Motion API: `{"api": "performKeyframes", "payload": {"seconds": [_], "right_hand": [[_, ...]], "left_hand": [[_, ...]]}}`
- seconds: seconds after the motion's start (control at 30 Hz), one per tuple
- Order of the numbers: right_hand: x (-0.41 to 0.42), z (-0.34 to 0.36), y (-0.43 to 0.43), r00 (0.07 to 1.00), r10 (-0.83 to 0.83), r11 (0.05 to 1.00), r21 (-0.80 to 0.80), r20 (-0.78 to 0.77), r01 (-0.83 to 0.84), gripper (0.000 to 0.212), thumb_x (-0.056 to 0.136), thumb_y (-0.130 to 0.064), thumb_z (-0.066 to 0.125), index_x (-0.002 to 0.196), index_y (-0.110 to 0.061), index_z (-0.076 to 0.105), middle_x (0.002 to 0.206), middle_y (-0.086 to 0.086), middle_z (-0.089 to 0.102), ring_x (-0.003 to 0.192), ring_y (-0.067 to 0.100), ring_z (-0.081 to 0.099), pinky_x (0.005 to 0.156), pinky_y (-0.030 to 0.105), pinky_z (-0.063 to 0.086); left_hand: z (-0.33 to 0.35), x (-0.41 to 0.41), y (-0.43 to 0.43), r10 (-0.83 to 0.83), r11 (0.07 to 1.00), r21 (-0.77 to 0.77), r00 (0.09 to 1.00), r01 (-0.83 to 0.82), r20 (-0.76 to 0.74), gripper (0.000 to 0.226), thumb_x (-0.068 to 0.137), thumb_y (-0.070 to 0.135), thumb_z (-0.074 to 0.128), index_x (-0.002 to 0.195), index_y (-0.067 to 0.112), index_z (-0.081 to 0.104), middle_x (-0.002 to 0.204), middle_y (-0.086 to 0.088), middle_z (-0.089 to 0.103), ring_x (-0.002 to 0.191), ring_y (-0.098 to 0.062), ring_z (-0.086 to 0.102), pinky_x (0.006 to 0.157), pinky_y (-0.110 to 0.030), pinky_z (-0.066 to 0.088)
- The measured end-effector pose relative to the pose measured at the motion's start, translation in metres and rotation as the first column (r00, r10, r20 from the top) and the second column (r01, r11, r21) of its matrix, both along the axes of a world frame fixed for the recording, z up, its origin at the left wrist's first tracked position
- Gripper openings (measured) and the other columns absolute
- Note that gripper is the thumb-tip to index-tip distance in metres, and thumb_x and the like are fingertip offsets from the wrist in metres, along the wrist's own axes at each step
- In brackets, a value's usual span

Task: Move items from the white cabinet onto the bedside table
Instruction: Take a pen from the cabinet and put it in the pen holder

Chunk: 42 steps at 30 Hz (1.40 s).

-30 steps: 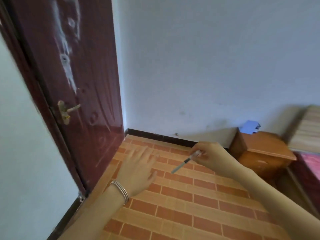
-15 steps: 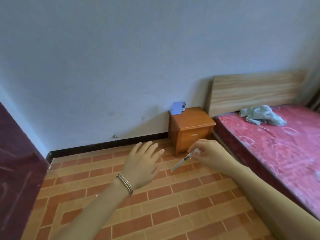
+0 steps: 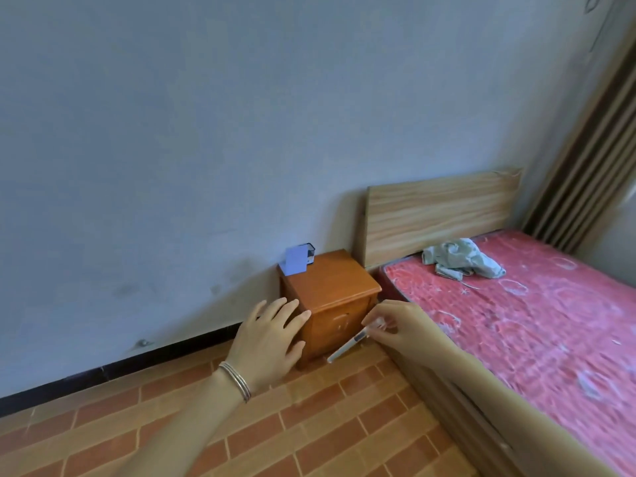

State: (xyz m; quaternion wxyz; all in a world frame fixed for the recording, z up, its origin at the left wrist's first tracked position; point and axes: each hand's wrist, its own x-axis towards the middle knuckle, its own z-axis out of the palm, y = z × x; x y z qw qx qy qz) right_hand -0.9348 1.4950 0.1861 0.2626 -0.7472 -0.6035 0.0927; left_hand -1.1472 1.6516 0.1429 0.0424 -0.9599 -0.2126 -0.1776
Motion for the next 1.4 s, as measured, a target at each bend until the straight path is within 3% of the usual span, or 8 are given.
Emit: {"api": "performKeyframes", "payload": {"seconds": [0.2,0.47,0.73,0.93,1.2,1.4], "right_hand": [[0.062,-0.026,0.055,0.997,-0.039,0.999,-0.016,-0.063,0.038,0.011,0.081,-0.031,0.067,0.083,-0.041,0.064,0.085,-0.017,0.064,0.080,0.002,0.060,0.070,0.032,0.053],[0.179,-0.052,0.147,0.998,-0.012,0.999,-0.053,-0.069,0.008,0.005,0.081,-0.033,0.066,0.085,-0.031,0.068,0.085,-0.014,0.064,0.079,-0.001,0.059,0.070,0.031,0.054],[0.297,-0.034,0.260,0.998,0.047,0.996,-0.073,-0.030,-0.049,0.009,0.084,-0.025,0.066,0.090,-0.021,0.070,0.085,-0.007,0.064,0.076,-0.001,0.056,0.064,0.010,0.041],[0.353,-0.061,0.340,0.996,0.070,0.989,-0.128,-0.057,-0.077,0.009,0.084,-0.025,0.066,0.091,-0.019,0.069,0.088,-0.003,0.064,0.080,0.007,0.057,0.071,0.023,0.048],[0.421,-0.112,0.472,0.997,0.055,0.980,-0.188,-0.057,-0.065,0.005,0.084,-0.026,0.065,0.087,-0.024,0.067,0.087,-0.008,0.063,0.076,0.001,0.055,0.067,0.019,0.045],[0.464,-0.148,0.584,0.995,-0.041,0.981,-0.191,-0.092,0.023,0.006,0.083,-0.026,0.064,0.086,-0.023,0.069,0.082,-0.008,0.064,0.075,0.005,0.057,0.068,0.031,0.051]], "left_hand": [[-0.034,0.059,0.054,-0.037,0.999,-0.032,0.998,0.035,-0.052,0.050,0.079,0.042,0.038,0.114,0.023,0.068,0.118,-0.004,0.065,0.107,-0.025,0.061,0.091,-0.043,0.048],[-0.051,0.169,0.138,-0.018,0.999,-0.030,0.994,0.014,-0.109,0.049,0.080,0.044,0.037,0.113,0.026,0.068,0.117,-0.001,0.066,0.107,-0.023,0.062,0.090,-0.042,0.048],[-0.036,0.292,0.226,0.053,0.998,-0.028,0.998,-0.054,-0.039,0.049,0.079,0.046,0.039,0.112,0.026,0.069,0.115,0.001,0.066,0.105,-0.020,0.062,0.087,-0.038,0.049],[-0.064,0.341,0.287,0.090,0.994,-0.059,0.993,-0.095,-0.072,0.050,0.078,0.046,0.038,0.111,0.025,0.069,0.113,0.000,0.066,0.103,-0.022,0.061,0.086,-0.038,0.049],[-0.101,0.395,0.415,0.103,0.985,-0.124,0.988,-0.117,-0.115,0.048,0.077,0.045,0.039,0.106,0.022,0.070,0.106,-0.001,0.068,0.099,-0.025,0.063,0.085,-0.040,0.050],[-0.131,0.434,0.515,0.104,0.978,-0.166,0.983,-0.129,-0.148,0.048,0.077,0.040,0.038,0.105,0.019,0.070,0.107,-0.003,0.067,0.100,-0.025,0.061,0.088,-0.041,0.048]]}}
